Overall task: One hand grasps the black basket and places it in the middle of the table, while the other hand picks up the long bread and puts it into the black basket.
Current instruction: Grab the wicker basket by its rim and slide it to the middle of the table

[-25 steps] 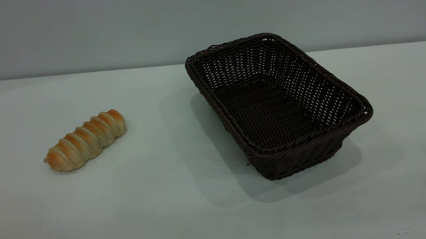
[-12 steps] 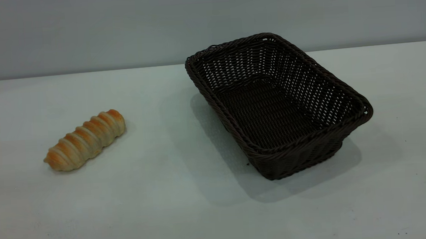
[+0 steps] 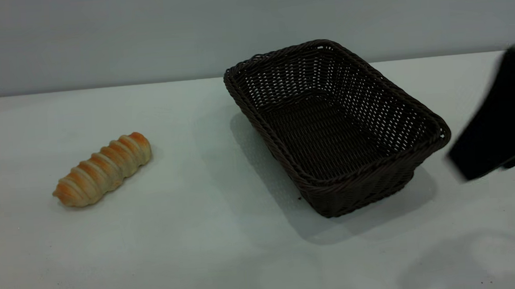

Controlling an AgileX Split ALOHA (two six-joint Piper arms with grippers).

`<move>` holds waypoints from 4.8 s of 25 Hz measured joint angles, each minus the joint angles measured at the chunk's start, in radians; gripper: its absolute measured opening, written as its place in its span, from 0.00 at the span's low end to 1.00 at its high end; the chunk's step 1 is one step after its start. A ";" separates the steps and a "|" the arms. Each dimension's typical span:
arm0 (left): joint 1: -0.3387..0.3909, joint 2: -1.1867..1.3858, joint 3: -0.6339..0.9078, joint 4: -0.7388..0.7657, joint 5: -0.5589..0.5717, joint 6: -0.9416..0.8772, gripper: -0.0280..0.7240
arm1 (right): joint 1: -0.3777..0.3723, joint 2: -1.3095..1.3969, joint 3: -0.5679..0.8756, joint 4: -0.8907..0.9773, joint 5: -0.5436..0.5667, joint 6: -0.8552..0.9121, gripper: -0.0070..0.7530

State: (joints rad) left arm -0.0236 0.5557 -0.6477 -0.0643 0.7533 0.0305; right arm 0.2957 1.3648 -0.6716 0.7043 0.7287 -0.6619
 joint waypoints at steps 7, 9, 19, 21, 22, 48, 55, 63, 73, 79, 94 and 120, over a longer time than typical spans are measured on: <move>0.000 0.000 0.000 0.000 -0.001 0.000 0.72 | 0.072 0.260 -0.105 -0.008 -0.119 0.120 0.77; 0.000 0.000 0.000 0.000 -0.001 0.000 0.72 | 0.072 0.320 -0.132 0.001 -0.139 0.153 0.77; 0.000 0.000 0.000 0.000 -0.002 0.000 0.72 | 0.073 0.441 -0.149 0.119 -0.271 0.459 0.75; 0.000 0.000 0.000 0.000 -0.002 0.000 0.72 | 0.073 0.441 -0.149 0.125 -0.328 0.542 0.74; 0.000 0.000 0.000 0.000 -0.002 0.000 0.72 | 0.073 0.441 -0.149 0.125 -0.352 0.576 0.74; 0.000 0.000 0.000 0.000 -0.010 0.000 0.72 | 0.073 0.540 -0.151 0.201 -0.578 0.931 0.74; 0.000 0.000 0.000 0.000 -0.009 0.000 0.72 | 0.073 0.621 -0.159 0.392 -0.679 0.944 0.73; 0.000 0.000 0.000 0.000 -0.009 0.000 0.72 | 0.073 0.647 -0.161 0.492 -0.762 0.938 0.34; 0.000 0.000 0.000 0.000 -0.006 0.000 0.72 | 0.073 0.616 -0.173 0.484 -0.758 0.732 0.13; 0.000 0.000 0.002 0.000 0.006 0.000 0.72 | 0.033 0.614 -0.322 0.456 -0.527 0.389 0.13; 0.000 0.000 0.002 0.000 0.020 0.000 0.72 | -0.029 0.806 -0.755 -0.118 -0.003 0.482 0.13; 0.000 0.000 0.002 0.012 0.034 0.000 0.72 | -0.172 0.782 -0.867 -0.173 0.273 0.481 0.78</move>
State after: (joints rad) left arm -0.0236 0.5557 -0.6458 -0.0523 0.7874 0.0305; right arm 0.1242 2.1471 -1.5382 0.5318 1.0020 -0.1807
